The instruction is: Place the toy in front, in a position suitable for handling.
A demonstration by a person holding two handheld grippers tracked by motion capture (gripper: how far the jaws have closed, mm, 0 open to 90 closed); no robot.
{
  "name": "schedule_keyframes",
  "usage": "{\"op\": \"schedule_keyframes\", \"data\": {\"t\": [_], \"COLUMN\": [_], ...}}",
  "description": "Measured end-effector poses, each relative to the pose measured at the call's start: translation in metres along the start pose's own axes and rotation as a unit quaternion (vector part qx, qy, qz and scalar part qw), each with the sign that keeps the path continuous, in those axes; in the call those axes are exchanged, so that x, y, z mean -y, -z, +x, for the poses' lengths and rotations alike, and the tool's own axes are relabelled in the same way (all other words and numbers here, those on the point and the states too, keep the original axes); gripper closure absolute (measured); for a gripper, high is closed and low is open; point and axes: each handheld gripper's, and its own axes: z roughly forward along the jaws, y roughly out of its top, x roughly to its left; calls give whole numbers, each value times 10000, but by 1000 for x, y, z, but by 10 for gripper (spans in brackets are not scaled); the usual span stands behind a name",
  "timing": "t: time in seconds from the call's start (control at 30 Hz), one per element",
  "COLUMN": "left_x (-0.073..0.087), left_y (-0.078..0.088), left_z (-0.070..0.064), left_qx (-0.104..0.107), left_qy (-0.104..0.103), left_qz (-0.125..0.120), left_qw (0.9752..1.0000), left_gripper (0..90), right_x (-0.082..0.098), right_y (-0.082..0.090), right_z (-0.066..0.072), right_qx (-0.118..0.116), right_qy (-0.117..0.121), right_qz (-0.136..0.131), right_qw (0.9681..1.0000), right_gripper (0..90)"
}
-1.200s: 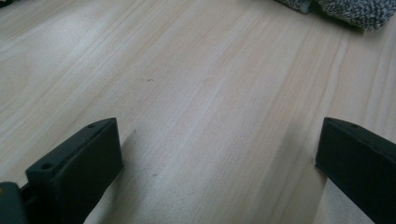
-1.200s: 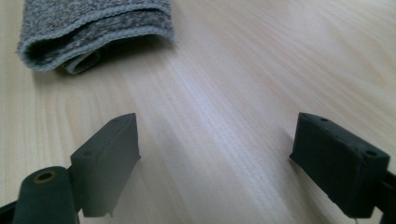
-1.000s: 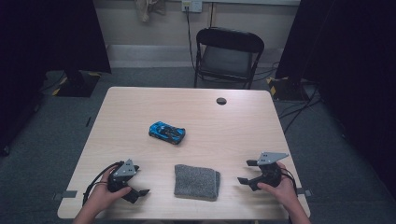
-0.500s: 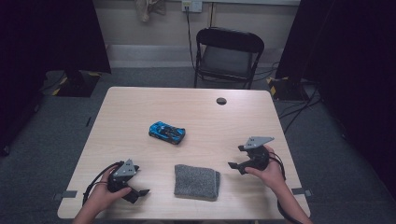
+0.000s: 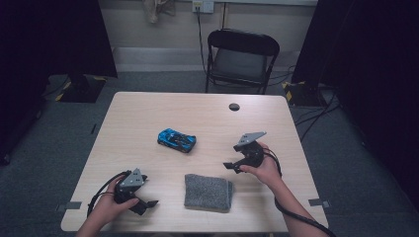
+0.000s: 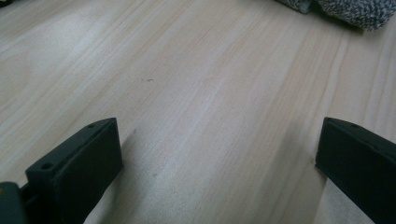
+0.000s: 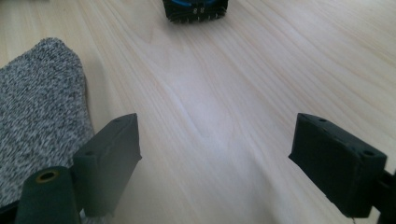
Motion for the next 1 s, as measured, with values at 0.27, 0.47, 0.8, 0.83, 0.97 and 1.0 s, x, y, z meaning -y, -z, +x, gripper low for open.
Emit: {"op": "schedule_keyframes", "data": {"t": [0.27, 0.47, 0.8, 0.83, 0.97, 1.0], "left_x": [0, 0, 0, 0, 0, 0], "left_y": [0, 0, 0, 0, 0, 0], "left_z": [0, 0, 0, 0, 0, 0], "left_qx": [0, 1, 0, -1, -1, 0], "left_qy": [2, 1, 1, 1, 0, 1], "left_qz": [-4, 0, -2, -2, -1, -5], "left_qw": [10000, 10000, 10000, 10000, 10000, 10000], "left_gripper": [0, 0, 0, 0, 0, 0], "right_x": [-24, -41, -58, -59, -63, -64], "right_y": [-20, -33, -53, -55, -62, -64], "right_z": [2, 2, 3, 3, 4, 4], "right_qx": [9, 36, -10, -14, -46, -51], "right_qy": [105, 165, 215, 233, 269, 280], "right_qz": [-8, -3, 5, 7, 9, 1], "right_qw": [9999, 9999, 9998, 9997, 9996, 9996], "right_gripper": [154, 154, 152, 151, 150, 150]}}
